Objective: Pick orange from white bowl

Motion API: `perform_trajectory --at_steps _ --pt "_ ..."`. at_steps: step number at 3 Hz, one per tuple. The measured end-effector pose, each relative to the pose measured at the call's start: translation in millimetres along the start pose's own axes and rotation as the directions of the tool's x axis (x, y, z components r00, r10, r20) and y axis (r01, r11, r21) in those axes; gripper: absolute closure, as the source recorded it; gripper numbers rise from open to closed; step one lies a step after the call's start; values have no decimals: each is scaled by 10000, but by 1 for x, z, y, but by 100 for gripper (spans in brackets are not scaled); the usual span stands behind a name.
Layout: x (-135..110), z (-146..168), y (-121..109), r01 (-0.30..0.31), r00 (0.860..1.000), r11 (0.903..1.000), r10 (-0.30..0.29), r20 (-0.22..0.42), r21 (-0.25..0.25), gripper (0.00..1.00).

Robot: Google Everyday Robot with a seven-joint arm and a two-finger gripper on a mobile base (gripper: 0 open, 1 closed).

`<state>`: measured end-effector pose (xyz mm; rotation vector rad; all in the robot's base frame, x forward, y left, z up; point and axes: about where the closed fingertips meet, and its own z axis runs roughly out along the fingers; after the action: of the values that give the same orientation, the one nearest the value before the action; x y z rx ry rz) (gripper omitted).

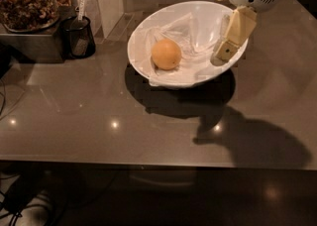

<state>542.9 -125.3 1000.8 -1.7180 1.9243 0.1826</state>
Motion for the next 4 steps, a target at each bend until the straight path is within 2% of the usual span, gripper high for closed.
perform_trajectory --at_steps 1,3,4 --pt "0 0 0 0 10000 10000 0 1 -1 0" --pt "-20 50 -8 259 9990 9951 -222 391 -956 0" --pt "-21 53 -8 271 9989 9948 -232 399 -985 0"
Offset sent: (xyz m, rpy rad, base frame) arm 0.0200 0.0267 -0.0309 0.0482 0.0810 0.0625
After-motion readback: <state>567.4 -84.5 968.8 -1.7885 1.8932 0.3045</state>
